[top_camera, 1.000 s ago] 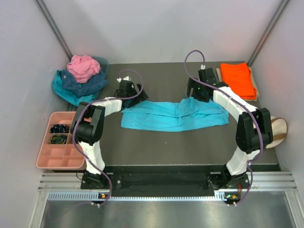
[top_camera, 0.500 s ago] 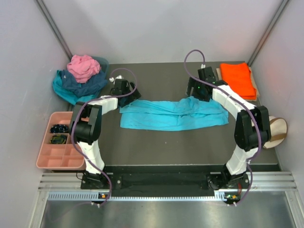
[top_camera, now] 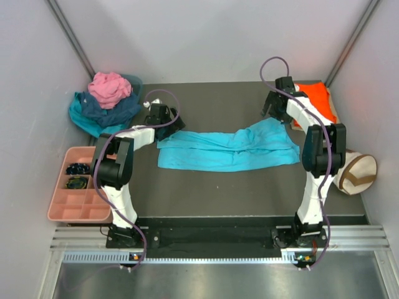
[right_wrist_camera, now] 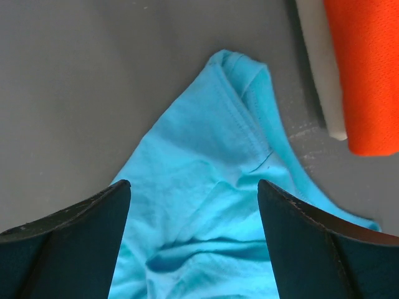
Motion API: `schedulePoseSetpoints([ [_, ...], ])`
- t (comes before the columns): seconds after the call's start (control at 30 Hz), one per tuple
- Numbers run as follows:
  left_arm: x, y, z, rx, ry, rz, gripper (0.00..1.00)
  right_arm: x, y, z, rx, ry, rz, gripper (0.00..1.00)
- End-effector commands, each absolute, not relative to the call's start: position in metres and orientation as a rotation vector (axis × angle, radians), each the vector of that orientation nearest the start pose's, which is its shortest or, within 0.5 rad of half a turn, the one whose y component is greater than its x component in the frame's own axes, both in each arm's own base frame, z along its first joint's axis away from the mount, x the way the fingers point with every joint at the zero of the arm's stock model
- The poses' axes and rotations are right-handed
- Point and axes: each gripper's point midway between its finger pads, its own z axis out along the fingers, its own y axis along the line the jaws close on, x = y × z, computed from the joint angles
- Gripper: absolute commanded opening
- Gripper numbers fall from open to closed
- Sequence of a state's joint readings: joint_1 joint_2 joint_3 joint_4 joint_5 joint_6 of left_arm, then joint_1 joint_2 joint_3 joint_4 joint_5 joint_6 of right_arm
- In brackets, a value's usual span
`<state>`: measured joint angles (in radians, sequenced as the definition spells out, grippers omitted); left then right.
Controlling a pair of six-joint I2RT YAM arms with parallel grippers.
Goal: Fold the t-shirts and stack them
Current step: Fold the tshirt
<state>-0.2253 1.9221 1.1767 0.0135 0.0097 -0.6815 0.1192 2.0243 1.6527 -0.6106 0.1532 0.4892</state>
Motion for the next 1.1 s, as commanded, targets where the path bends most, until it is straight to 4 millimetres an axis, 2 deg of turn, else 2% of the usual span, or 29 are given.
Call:
schedulePoseSetpoints([
  [0.0,0.446,-0.116,0.003,-0.594,2.446,-0.343,0.99,0.5,0.035,0.09,0.522,2.48,-0.066,0.83],
  [0.37,0.445,-0.116,0.006,-0.591,2.443,-0.344,0.99,0.511,0.022,0.051,0.518,2.538,-0.189,0.82],
  [0.5,0.445,-0.115,0.007,-0.593,2.442,-0.343,0.99,0.52,0.017,0.047,0.525,2.536,-0.191,0.81],
  [0.57,0.444,-0.115,0.006,-0.597,2.445,-0.338,0.99,0.522,0.016,0.045,0.525,2.537,-0.191,0.77],
  [0.6,0.443,-0.115,0.006,-0.596,2.447,-0.337,0.99,0.523,0.015,0.042,0.527,2.541,-0.195,0.73],
  [0.63,0.443,-0.114,0.005,-0.596,2.448,-0.336,0.99,0.525,0.013,0.041,0.53,2.541,-0.19,0.65],
  [0.67,0.442,-0.114,0.006,-0.596,2.448,-0.336,0.99,0.526,0.012,0.039,0.53,2.543,-0.184,0.46],
  [0.7,0.441,-0.114,0.005,-0.597,2.451,-0.333,0.99,0.527,0.012,0.037,0.532,2.546,-0.178,0.43],
  [0.73,0.441,-0.113,0.006,-0.598,2.448,-0.33,0.99,0.528,0.009,0.037,0.543,2.547,-0.174,0.26],
  [0.8,0.44,-0.113,0.009,-0.596,2.444,-0.331,0.99,0.531,0.006,0.037,0.551,2.54,-0.16,0.12],
  [0.83,0.439,-0.112,0.009,-0.599,2.443,-0.326,0.99,0.532,0.006,0.037,0.553,2.539,-0.158,0.0],
  [1.07,0.431,-0.108,0.017,-0.61,2.432,-0.317,0.99,0.544,0.004,0.037,0.574,2.526,-0.143,0.0],
])
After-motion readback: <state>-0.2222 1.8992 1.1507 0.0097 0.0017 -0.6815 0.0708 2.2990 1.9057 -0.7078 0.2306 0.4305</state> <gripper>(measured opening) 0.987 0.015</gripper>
